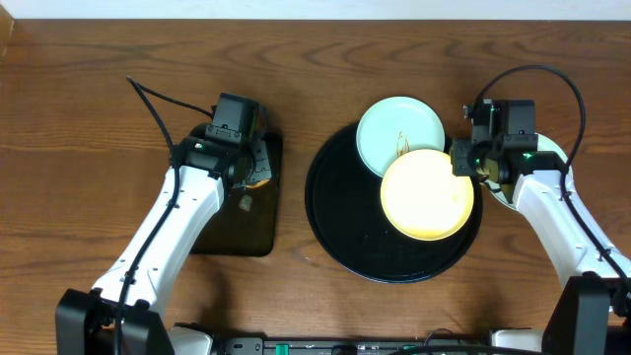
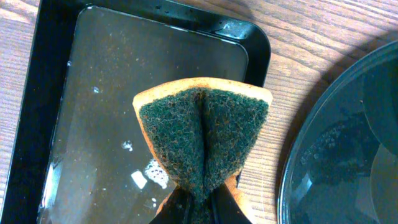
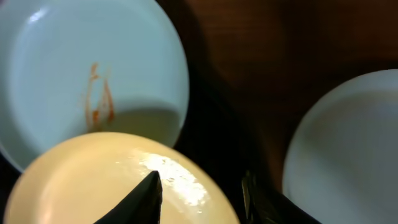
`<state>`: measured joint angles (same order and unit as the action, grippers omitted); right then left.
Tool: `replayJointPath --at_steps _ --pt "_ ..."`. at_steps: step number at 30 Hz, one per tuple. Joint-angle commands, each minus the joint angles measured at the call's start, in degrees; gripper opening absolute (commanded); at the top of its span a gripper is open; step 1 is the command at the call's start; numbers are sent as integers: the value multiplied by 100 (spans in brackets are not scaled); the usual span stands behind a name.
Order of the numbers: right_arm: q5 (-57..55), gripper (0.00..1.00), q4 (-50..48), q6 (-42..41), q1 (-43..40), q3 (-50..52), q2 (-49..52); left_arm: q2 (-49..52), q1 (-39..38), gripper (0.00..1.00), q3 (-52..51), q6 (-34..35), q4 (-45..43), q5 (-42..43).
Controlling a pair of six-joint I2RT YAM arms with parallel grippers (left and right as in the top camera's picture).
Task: Clean dirty plates on tray and stack at the side
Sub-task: 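Lift the yellow plate with the right gripper onto the right-side plate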
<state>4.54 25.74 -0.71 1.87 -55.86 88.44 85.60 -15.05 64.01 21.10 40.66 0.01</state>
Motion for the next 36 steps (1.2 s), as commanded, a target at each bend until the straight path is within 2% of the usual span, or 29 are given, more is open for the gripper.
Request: replayJointPath --at_steps 1,14,16,21,22,29,36 --pt "-299 40 22 570 -46 -55 107 11 26 7 -20 -48 26 -70" --pt "219 37 201 616 -44 -55 935 11 26 7 -22 -48 26 -70" --pt "221 30 306 616 -44 -55 938 11 26 7 -22 -48 26 -70" --pt "334 4 741 616 -39 -55 938 11 26 7 -22 -48 24 -70" --pt "398 2 831 616 -39 -55 938 11 26 8 -20 -48 24 -72" --pt "1156 1 1510 616 -39 -55 938 11 26 7 -22 -46 26 -70" --pt "2070 1 1458 769 -39 -57 905 11 26 7 -20 -9 26 -70"
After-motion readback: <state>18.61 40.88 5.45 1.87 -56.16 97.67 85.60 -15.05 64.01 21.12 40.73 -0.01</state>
